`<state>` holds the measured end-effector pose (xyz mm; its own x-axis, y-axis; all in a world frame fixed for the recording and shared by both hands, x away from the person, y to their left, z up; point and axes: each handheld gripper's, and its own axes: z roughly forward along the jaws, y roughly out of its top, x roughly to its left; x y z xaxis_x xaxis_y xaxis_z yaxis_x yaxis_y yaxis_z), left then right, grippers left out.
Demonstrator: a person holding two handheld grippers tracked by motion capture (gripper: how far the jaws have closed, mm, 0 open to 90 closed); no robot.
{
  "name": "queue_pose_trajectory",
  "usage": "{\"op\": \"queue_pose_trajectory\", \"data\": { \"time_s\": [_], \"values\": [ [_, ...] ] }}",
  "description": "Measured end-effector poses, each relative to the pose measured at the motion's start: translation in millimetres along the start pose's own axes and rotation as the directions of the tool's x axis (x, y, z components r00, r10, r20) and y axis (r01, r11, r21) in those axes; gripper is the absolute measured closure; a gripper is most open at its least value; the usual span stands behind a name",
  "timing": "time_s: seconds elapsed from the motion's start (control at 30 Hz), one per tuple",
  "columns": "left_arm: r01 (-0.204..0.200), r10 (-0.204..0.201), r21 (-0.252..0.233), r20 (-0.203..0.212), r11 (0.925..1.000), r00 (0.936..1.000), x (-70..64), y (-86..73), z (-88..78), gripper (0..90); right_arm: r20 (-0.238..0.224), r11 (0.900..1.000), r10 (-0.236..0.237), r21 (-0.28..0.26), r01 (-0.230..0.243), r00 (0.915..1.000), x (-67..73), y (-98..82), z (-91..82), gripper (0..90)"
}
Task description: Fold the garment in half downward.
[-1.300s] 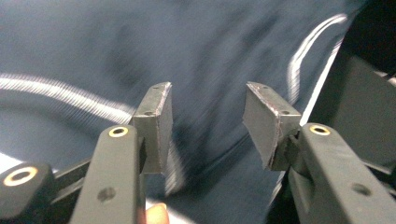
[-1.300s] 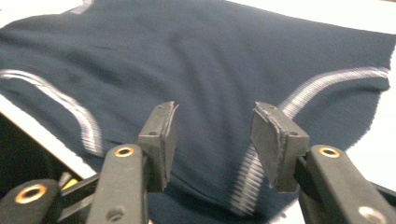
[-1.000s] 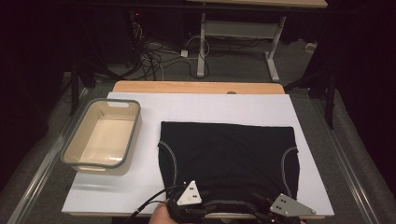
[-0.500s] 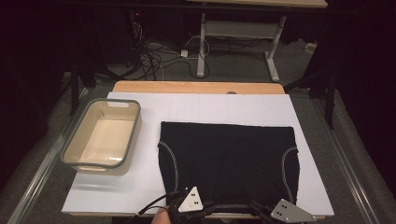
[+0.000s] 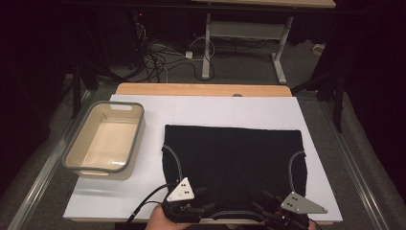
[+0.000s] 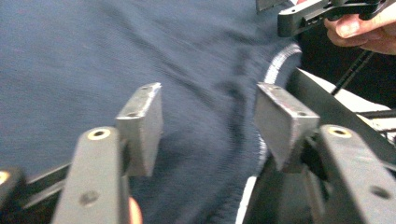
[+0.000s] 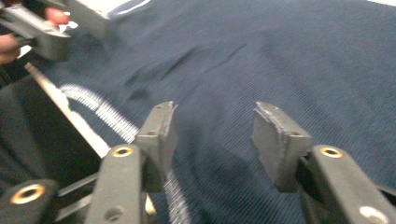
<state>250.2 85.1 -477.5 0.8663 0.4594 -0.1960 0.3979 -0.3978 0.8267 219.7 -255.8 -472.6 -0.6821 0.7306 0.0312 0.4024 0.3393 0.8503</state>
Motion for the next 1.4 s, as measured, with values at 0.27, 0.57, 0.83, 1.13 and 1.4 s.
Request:
{"op": "queue_pose_trajectory", "data": {
  "time_s": [0.27,0.57,0.83,1.13,1.4],
  "values": [
    [0.055,-0.056,-0.023,-0.069,0.9982,0.996,42.2,-3.8,-17.9,27.9,0.031,1.0,0.019,-0.018,-0.018,0.9993,-11.3,18.2,21.3,36.4],
    [0.077,-0.08,-0.025,-0.153,0.9967,0.9849,79.4,-6.6,-36.4,15.1,0.054,0.997,0.051,-0.052,-0.048,0.9972,-19.8,42.0,37.2,29.2],
    [0.068,-0.076,-0.05,-0.167,0.9964,0.9831,88.1,-12.9,-49.3,13.0,0.089,0.997,0.039,-0.066,-0.033,0.9952,-24.2,39.7,35.6,21.6],
    [0.081,-0.091,-0.061,-0.189,0.9948,0.9777,92.2,-16.7,-50.3,0.0,0.084,0.998,0.024,-0.067,-0.019,0.9962,-17.7,34.5,36.8,15.1],
    [0.094,-0.102,-0.051,-0.195,0.9943,0.9755,98.5,-20.4,-42.6,0.0,0.088,0.998,0.029,-0.06,-0.024,0.9957,-17.0,33.5,38.8,6.9]
  ]
}}
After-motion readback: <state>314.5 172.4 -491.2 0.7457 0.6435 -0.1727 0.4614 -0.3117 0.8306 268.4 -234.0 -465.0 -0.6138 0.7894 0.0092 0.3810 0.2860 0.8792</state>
